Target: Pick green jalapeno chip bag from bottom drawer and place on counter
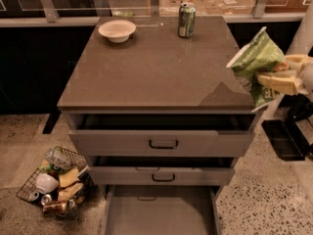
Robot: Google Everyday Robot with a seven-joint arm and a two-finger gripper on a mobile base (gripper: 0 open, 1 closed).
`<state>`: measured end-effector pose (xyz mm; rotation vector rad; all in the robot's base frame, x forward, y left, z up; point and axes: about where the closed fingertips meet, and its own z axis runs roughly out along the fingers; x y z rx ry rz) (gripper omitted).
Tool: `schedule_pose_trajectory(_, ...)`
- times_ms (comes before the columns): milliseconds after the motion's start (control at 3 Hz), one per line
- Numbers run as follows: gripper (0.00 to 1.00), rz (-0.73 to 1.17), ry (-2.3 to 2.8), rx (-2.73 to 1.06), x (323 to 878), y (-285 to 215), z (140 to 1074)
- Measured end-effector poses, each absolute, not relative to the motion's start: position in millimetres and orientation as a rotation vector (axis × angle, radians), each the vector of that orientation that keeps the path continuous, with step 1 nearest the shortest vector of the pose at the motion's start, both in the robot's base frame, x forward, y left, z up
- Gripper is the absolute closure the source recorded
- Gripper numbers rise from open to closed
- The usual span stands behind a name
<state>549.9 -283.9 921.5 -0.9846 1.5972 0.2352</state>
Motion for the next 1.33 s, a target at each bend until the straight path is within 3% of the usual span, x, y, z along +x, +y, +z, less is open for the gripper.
schedule_pose_trajectory(667, 1.00, 0.271, 1.604, -1.029, 645.8, -278.4, 945.5)
schedule_pose_trajectory(1333, 1.00, 0.342, 1.678, -1.132, 722.3, -225.0, 918.2)
